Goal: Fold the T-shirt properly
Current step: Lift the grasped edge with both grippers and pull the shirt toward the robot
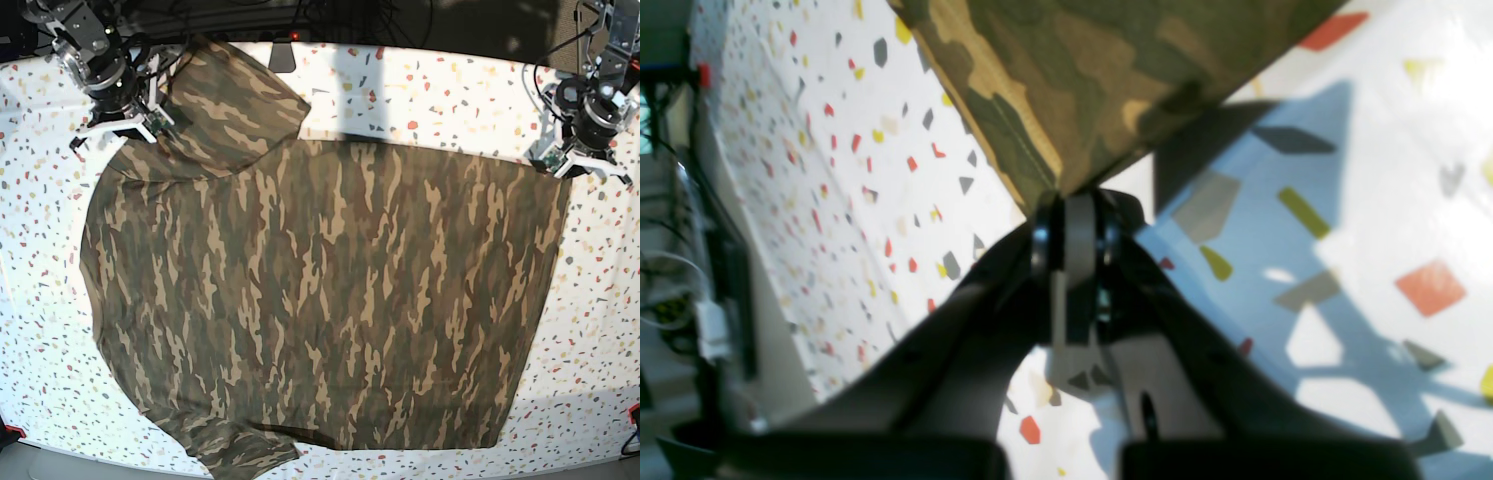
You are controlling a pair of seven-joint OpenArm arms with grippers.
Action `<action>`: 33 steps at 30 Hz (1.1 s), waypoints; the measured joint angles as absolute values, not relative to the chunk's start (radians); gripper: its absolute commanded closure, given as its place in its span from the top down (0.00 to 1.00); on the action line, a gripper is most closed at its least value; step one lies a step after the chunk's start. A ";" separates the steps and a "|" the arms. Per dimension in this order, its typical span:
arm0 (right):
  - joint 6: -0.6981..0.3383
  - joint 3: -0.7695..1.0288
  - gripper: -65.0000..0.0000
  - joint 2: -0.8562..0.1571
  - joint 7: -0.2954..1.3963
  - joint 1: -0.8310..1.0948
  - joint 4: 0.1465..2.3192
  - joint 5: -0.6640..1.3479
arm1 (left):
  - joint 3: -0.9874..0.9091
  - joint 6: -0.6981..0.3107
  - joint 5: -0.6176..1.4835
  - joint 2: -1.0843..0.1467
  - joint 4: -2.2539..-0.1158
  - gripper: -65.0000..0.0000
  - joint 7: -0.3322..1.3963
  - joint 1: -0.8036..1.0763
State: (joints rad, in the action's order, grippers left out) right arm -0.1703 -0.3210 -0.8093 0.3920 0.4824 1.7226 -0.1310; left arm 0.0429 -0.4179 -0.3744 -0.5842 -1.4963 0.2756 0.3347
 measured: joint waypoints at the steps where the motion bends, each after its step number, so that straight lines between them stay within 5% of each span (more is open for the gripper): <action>1: -0.168 -0.321 0.00 -0.810 0.392 0.482 1.723 -0.130 | 0.043 -0.405 -0.353 -0.584 -1.497 0.00 0.290 0.335; 16: -0.101 -0.153 0.00 -0.814 0.416 0.774 1.918 -0.122 | 0.042 -0.268 -0.159 -0.656 -1.663 0.00 0.373 0.542; 29: -0.033 0.001 0.00 -0.812 0.397 0.981 2.037 -0.128 | 0.041 -0.270 -0.171 -0.657 -1.763 0.00 0.370 0.657; 33: -0.035 0.000 0.32 -0.813 0.402 0.968 2.038 -0.191 | 0.041 -0.270 -0.183 -0.657 -1.765 0.00 0.371 0.645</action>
State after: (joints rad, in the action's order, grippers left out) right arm -0.0345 0.0002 -0.8135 0.4015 0.9676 2.0377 -0.1905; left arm 0.0414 -0.2695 -0.1825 -0.6567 -1.7649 0.3706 0.6453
